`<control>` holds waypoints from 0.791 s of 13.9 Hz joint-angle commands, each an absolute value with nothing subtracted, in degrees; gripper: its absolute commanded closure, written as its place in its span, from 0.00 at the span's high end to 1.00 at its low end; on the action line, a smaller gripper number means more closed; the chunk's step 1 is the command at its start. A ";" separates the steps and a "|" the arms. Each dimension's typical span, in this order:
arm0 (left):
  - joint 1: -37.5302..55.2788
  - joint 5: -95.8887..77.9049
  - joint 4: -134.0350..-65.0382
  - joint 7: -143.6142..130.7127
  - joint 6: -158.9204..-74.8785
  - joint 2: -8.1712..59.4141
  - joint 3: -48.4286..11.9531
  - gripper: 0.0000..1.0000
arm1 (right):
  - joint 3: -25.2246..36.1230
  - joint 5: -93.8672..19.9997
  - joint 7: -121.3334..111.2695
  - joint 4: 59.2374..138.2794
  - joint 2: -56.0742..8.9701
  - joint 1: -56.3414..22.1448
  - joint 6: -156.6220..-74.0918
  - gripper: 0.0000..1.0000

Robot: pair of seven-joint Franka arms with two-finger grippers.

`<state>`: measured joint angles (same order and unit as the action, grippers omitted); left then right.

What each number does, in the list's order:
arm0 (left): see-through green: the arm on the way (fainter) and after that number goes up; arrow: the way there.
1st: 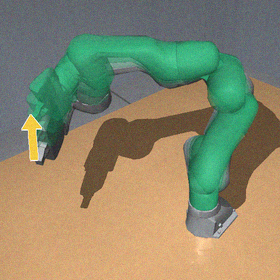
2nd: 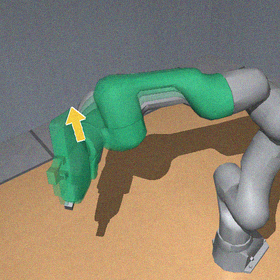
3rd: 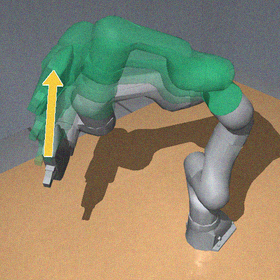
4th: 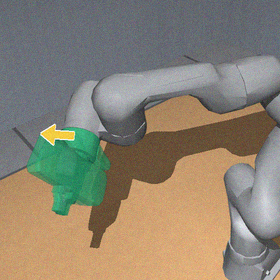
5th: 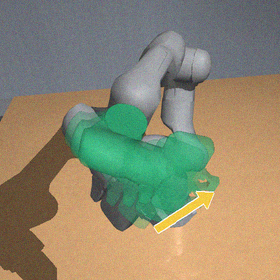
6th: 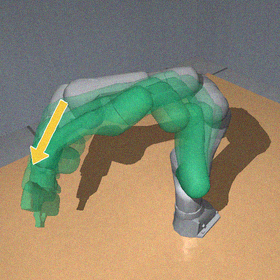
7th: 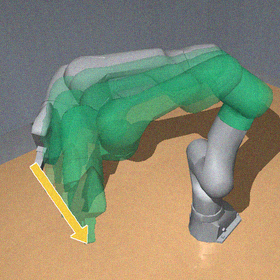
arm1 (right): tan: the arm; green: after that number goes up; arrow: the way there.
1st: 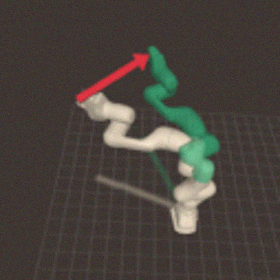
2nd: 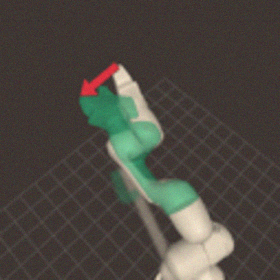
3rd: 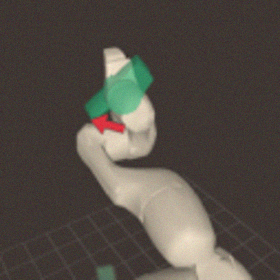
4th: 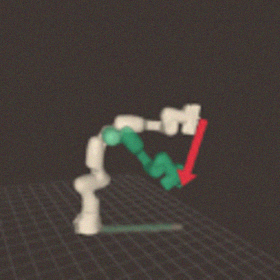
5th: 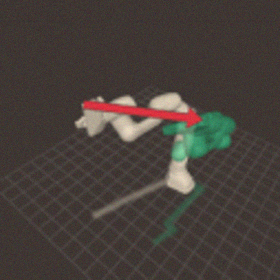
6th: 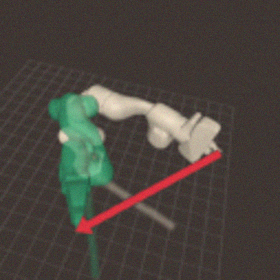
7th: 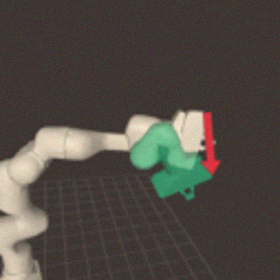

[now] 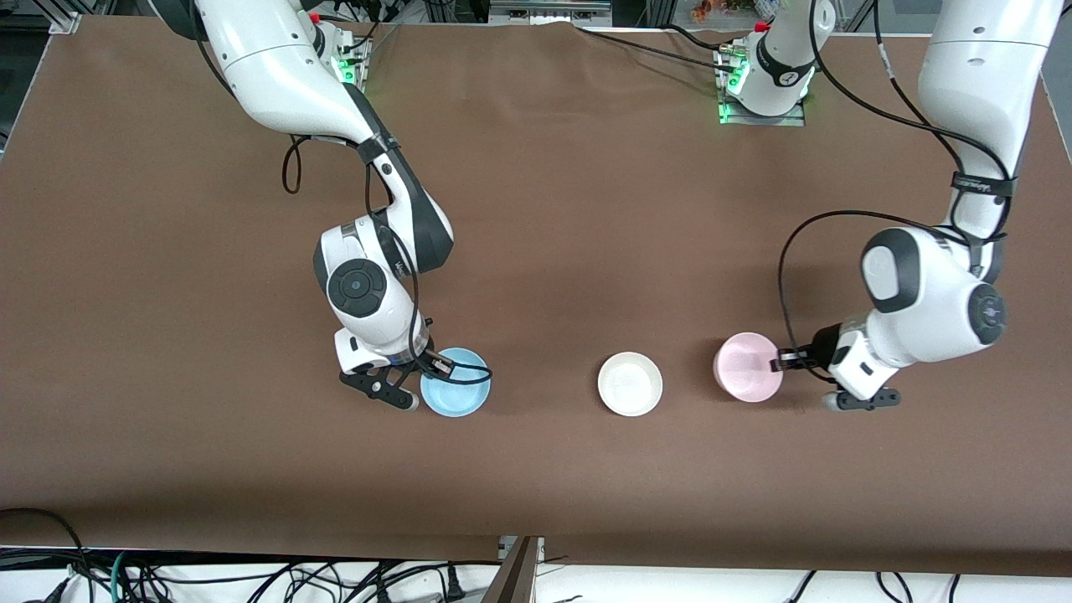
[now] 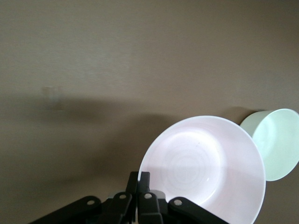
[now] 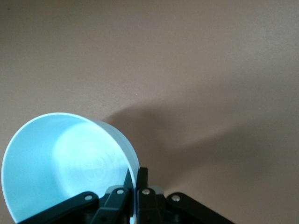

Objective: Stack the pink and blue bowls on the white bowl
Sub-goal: 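Carry the pink bowl to the white bowl while the right gripper lifts the blue bowl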

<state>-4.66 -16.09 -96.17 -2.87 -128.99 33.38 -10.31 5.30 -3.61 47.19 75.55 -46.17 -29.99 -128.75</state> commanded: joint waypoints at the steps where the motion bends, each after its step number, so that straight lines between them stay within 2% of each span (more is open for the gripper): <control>1: -2.56 -12.05 -95.98 -11.40 -131.83 34.10 -12.30 0.00 | 5.01 -3.60 47.90 73.30 -47.28 -30.14 -127.79 0.00; 5: 2.27 -11.25 -95.63 -16.34 -135.52 35.68 -13.27 0.00 | 4.83 -3.87 48.08 71.99 -47.81 -30.76 -128.06 0.00; 11: 9.31 -7.47 -87.90 -23.28 -136.23 40.95 -13.27 0.00 | 4.83 -4.04 49.47 70.49 -48.95 -31.64 -129.20 0.00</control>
<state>7.87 -9.38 -92.08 -20.38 -136.50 38.26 -13.56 4.93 -3.63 47.79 73.29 -47.31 -31.50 -129.09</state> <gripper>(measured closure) 0.974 0.969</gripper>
